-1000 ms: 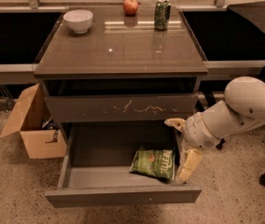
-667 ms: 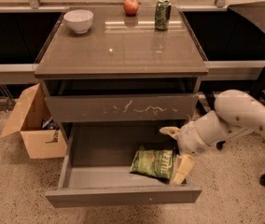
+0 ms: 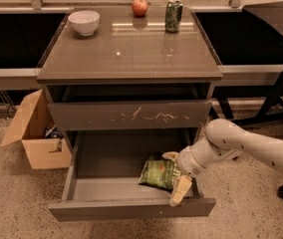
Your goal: Pick green jalapeno chip bag from middle drawer and place on counter
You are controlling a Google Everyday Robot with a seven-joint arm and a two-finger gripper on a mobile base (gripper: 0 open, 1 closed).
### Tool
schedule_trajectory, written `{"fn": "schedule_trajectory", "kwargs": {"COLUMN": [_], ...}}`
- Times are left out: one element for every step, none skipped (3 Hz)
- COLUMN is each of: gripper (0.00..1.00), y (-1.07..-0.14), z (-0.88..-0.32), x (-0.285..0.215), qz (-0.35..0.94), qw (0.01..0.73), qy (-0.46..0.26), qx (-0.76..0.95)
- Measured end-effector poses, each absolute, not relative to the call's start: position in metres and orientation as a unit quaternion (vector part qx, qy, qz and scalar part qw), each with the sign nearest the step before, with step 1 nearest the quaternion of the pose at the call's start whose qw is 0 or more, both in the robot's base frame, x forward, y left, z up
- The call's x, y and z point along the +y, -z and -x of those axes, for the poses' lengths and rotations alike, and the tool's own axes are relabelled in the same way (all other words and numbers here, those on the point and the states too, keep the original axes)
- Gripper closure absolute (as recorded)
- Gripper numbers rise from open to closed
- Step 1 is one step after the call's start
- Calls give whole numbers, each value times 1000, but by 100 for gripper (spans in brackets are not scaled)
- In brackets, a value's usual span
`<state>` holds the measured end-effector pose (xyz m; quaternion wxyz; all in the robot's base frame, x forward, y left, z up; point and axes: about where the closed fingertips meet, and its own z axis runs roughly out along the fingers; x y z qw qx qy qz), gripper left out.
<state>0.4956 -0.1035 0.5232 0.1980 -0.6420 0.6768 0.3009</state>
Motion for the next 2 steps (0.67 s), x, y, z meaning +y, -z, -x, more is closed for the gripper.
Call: {"fn": "schedule_trajectory", "kwargs": {"gripper": [0,0], "y": [-506,-494], "z": [-511,-536], "x": [-101,-104], "qz": [643,640], "qw": [198,213], "qy": [-305,-287], "qx": [674,680]}}
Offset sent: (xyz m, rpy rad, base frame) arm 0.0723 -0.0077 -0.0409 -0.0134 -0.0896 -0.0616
